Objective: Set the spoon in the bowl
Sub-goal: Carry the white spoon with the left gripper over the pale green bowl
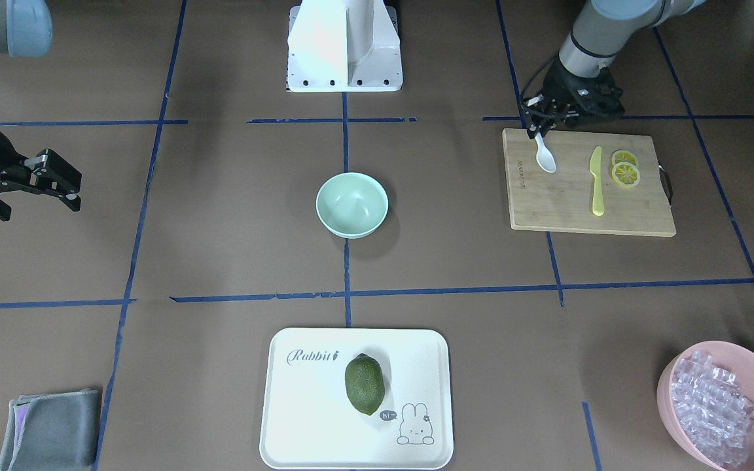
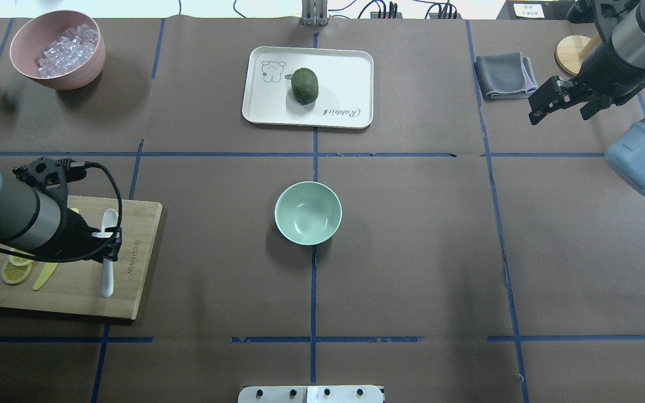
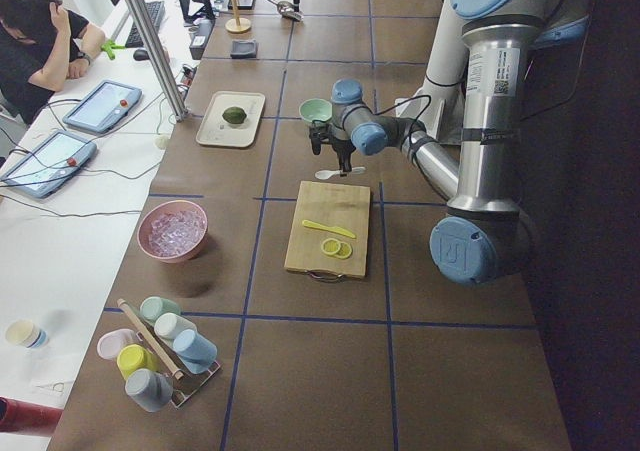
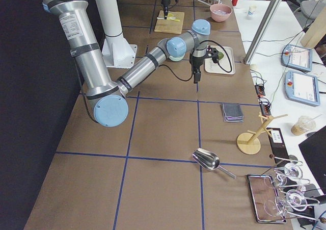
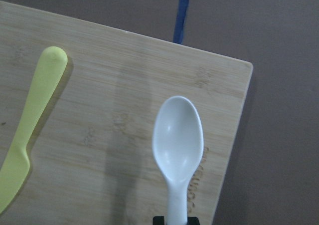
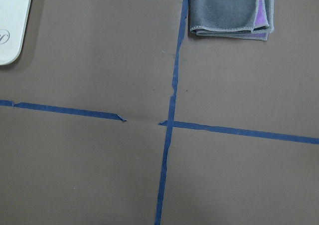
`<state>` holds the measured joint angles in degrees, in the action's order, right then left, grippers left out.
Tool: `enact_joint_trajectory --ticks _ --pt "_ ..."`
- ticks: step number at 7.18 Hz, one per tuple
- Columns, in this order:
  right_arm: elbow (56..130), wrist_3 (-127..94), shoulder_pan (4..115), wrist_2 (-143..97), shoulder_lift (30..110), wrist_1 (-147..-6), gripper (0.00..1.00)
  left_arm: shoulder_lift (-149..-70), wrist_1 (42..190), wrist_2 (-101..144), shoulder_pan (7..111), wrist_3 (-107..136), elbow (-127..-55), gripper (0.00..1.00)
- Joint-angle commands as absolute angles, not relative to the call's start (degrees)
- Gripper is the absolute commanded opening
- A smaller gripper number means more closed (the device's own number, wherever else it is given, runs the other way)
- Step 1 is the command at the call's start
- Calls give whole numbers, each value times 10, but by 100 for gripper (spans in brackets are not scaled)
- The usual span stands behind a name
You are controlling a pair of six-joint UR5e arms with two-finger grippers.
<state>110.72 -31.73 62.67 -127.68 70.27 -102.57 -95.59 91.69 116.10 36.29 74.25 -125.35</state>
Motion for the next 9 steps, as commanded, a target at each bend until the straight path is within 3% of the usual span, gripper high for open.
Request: enact_joint_trajectory --ticks 1,3,5,6,8,9 --pt "1107 -317 627 -1274 707 -1025 100 -1108 860 1172 348 836 -1220 0" --pt "1107 -318 626 -1274 707 -1025 100 -1274 869 1169 309 942 -1089 0" --pt "1105 -319 626 -1273 708 -1025 100 -1338 926 1168 298 945 -985 0" --pt "1105 -318 626 -1273 708 -1025 100 -1355 959 1167 297 944 -937 0" --pt "1106 -318 626 -1273 708 -1025 100 -1362 964 1167 296 943 -922 0" --pt "1106 -318 626 -1273 708 -1025 100 -1363 964 1166 296 940 -917 5"
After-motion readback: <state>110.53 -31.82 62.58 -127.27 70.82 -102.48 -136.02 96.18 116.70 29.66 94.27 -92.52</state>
